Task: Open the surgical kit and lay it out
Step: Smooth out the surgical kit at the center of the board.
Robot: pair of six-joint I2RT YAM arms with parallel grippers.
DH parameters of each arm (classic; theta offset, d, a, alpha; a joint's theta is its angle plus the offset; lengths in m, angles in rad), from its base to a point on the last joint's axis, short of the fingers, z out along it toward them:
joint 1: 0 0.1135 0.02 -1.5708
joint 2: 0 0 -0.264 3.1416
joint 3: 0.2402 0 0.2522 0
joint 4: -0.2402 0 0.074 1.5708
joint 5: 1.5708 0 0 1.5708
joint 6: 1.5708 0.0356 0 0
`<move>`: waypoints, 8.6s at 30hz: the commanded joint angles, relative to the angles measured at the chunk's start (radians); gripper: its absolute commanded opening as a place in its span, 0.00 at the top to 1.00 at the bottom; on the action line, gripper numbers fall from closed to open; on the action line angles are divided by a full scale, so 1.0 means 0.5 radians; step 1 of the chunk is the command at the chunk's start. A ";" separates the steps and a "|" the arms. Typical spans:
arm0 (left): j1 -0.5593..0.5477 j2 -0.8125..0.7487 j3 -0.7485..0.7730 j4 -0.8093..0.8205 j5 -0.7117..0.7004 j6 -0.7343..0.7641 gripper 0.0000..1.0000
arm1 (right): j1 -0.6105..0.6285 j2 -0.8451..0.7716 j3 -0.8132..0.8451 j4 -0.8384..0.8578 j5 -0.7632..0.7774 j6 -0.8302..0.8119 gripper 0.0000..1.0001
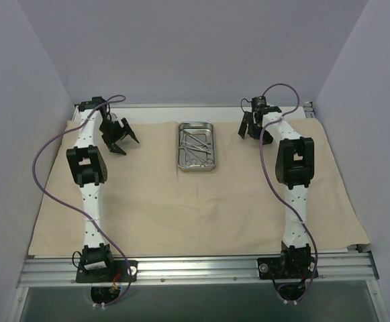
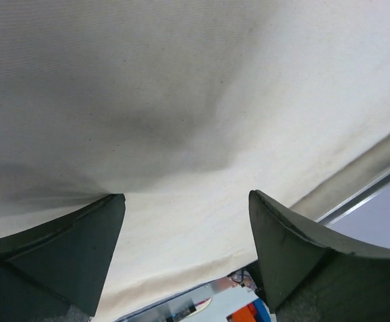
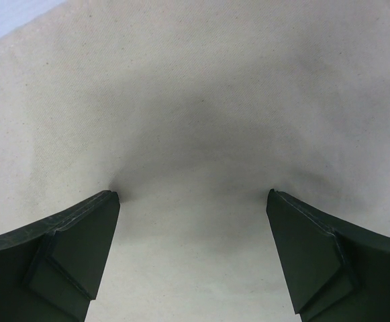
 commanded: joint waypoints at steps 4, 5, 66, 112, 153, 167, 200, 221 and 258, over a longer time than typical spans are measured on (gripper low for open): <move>-0.049 0.324 0.024 0.663 0.277 -0.052 0.11 | -0.148 0.122 -0.364 -0.124 -0.042 0.144 0.00; -0.040 0.333 0.043 0.678 0.293 -0.062 0.11 | -0.145 0.128 -0.364 -0.121 -0.070 0.147 0.00; 0.236 -0.605 -0.803 0.770 -0.431 0.070 0.03 | 0.021 0.113 0.449 -0.347 -0.193 -0.218 0.00; -0.455 -2.459 -3.007 0.516 -0.719 -0.148 0.07 | 1.558 -1.596 -2.309 -0.075 -0.033 0.746 0.08; 0.015 -2.290 -2.516 0.574 -0.793 0.095 0.04 | 2.110 -0.719 -1.260 0.205 -0.441 -0.129 0.99; 0.027 -2.067 -2.341 0.672 -0.582 0.159 0.04 | 2.083 -0.658 -0.586 0.229 -0.518 -0.371 1.00; 0.135 -1.097 -2.019 0.789 -0.382 0.018 0.97 | 2.227 -0.339 -0.730 0.313 -0.926 -0.533 1.00; 0.135 -1.600 -1.896 0.826 -0.450 0.064 0.35 | 1.531 -1.007 -0.714 0.079 -0.187 -0.163 0.68; 0.003 -1.532 -2.010 1.037 -0.048 -0.001 0.35 | -0.795 -1.489 -2.282 -0.402 0.182 0.436 0.41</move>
